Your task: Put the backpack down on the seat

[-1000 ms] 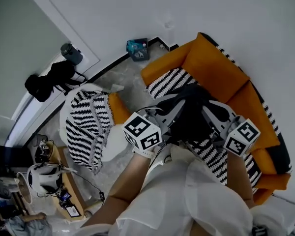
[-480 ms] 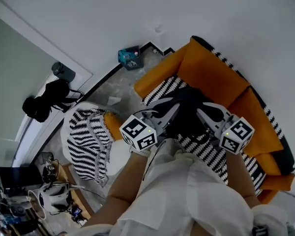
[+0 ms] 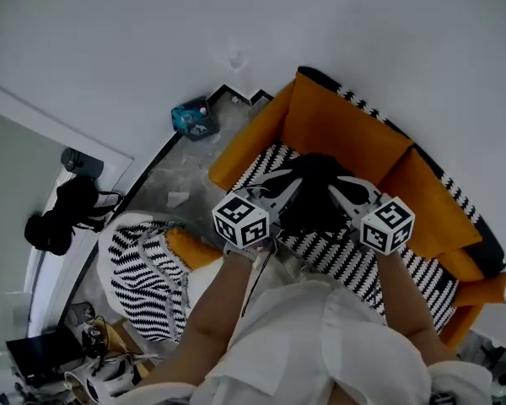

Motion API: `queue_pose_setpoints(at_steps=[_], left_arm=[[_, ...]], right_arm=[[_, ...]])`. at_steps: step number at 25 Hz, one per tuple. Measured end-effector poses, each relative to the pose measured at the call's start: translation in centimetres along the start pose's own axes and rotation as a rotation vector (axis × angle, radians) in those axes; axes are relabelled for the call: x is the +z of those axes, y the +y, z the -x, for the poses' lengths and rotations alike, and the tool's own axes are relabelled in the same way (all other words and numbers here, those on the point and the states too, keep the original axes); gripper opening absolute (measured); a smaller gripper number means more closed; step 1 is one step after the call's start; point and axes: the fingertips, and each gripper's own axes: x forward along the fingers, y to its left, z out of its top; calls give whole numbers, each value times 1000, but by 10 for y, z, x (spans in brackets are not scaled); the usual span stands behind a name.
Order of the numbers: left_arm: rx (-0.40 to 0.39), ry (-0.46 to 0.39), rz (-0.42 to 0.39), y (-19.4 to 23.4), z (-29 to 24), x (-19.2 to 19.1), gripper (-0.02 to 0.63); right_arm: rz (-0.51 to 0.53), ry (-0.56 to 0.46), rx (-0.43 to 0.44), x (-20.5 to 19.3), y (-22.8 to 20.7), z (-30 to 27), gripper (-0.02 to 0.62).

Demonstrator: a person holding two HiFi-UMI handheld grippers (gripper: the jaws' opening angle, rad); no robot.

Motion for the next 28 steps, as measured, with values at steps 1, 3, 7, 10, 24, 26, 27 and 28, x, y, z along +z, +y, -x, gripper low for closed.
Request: queue_pose_setpoints(at_steps=[1,3,7,10,24,26,27,28], left_arm=[[-15,19,4,6,-5,-4,44],[-36,54,9,18,-16,-14,44],[-66,118,7,37,-35,-37,44],[-89,161,7,48,-44,-55,44],[-58,356,4,99,-53,-124,46],[-51,377,8,104,-52,-132,46],[-49,386,10,106,-52,-136,47],[-48,392,13,107,-52,-139,48]], right_arm=[[-11,7,-24,-4,-6,-3,40],[-32,27,-72,-15,-19,-11,40],[-70,78,-141,-40,-42,-23,40],[-97,105,-175,-58,-53,-30,40],[-186,243,-240,-125,-79,-71,40],[-197,264,-246,-134,-80,-76,40],[-203,273,-250,-138,-80,-77,40],[-210,279,-253,-141,-81,-79,40]])
